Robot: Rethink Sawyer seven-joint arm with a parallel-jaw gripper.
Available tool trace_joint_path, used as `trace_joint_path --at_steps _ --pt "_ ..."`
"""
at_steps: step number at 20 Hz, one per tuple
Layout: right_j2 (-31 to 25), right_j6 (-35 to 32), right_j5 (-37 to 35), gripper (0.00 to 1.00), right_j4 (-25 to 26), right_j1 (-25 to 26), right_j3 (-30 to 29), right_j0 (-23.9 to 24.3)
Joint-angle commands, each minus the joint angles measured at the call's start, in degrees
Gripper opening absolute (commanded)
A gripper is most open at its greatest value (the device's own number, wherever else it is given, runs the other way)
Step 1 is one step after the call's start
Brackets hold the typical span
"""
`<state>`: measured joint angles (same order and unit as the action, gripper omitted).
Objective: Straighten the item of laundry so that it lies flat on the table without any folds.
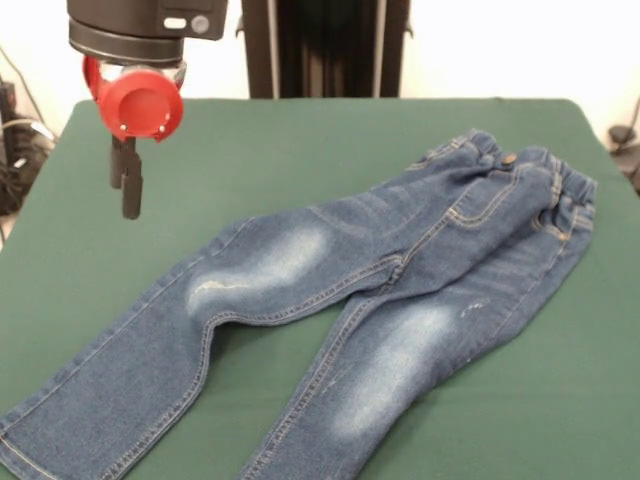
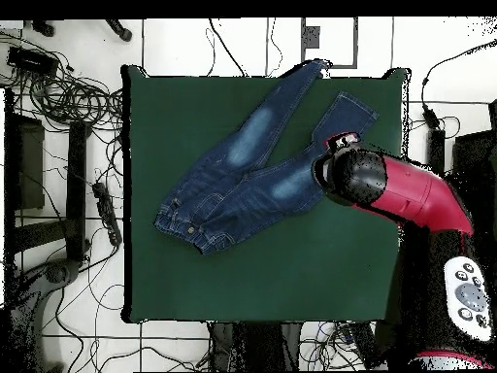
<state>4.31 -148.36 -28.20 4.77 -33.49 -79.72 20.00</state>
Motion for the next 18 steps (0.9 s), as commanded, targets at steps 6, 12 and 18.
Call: trace_joint_path --at_steps 6,12,18 --pt "-2.9 8.3 7.5 1.0 14.5 -6.7 -6.9 -2.5" --pt "-3.2 3.6 6.4 1.0 16.7 -9.8 -12.6 -6.3" --pt "-3.4 0.8 5.9 1.0 16.6 -9.5 -13.9 -8.0"
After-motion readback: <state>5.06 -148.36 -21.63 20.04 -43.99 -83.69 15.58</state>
